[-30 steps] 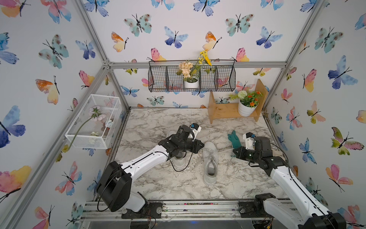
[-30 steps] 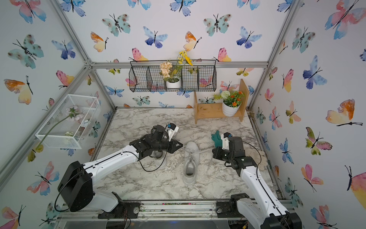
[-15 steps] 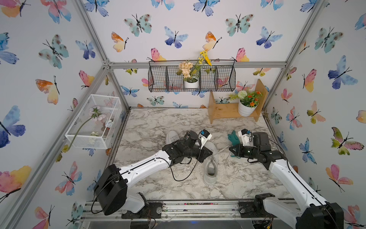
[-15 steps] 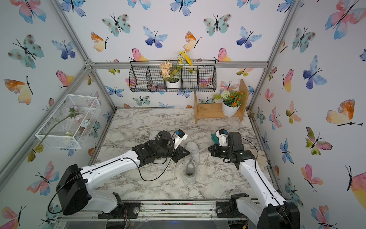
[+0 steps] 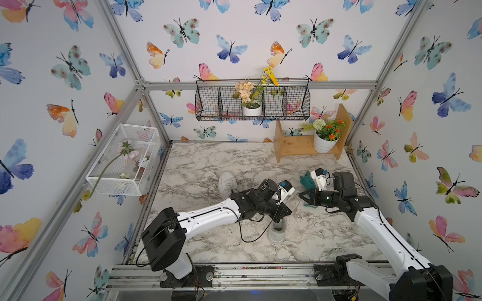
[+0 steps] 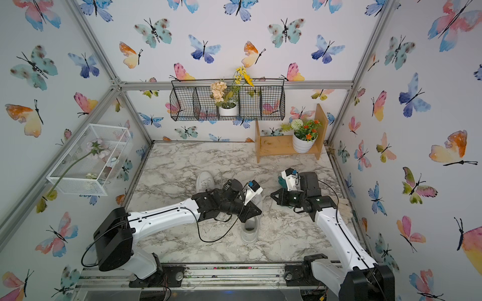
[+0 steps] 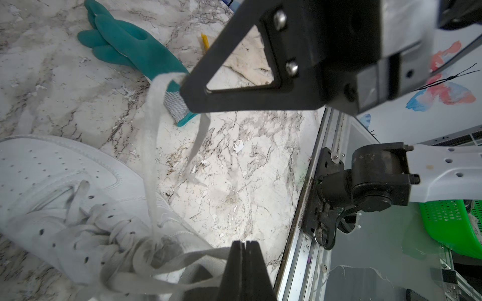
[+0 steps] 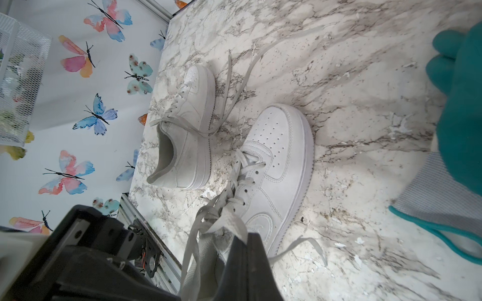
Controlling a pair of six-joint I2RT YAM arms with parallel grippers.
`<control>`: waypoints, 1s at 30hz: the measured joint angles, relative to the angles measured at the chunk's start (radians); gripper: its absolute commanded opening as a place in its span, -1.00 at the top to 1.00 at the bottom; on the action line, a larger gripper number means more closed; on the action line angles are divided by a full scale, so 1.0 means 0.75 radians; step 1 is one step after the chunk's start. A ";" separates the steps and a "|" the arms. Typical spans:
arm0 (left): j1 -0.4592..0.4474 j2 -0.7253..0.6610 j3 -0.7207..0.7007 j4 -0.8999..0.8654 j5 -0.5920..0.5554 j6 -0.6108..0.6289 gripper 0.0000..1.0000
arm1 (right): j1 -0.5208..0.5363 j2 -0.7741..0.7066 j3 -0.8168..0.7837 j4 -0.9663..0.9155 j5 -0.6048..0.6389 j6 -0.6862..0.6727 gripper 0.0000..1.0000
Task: Tie the shoes
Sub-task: Wrap the shoelace around the shoelace.
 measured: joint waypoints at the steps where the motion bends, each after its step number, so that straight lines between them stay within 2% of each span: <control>1: -0.009 0.014 0.011 -0.001 0.000 0.000 1.00 | 0.000 0.002 0.000 0.004 -0.010 -0.003 0.96; 10: -0.082 0.160 0.083 0.001 0.000 0.005 0.99 | 0.000 0.008 0.000 0.057 -0.095 -0.050 0.96; 12: -0.086 0.179 0.088 -0.001 -0.001 0.005 0.86 | 0.000 0.013 -0.001 0.065 -0.108 -0.060 0.96; 14: -0.092 0.183 0.088 -0.003 -0.002 0.006 0.62 | 0.000 0.019 -0.001 0.071 -0.117 -0.070 0.96; 20: -0.093 0.173 0.102 -0.022 -0.017 0.013 0.22 | 0.000 0.030 -0.001 0.071 -0.123 -0.124 0.96; 27: -0.080 0.026 0.102 -0.099 -0.047 0.019 0.09 | 0.000 0.032 -0.034 0.073 -0.125 -0.170 0.96; 30: -0.062 -0.077 0.099 -0.116 -0.062 0.012 0.16 | 0.000 0.032 -0.052 0.074 -0.131 -0.179 0.96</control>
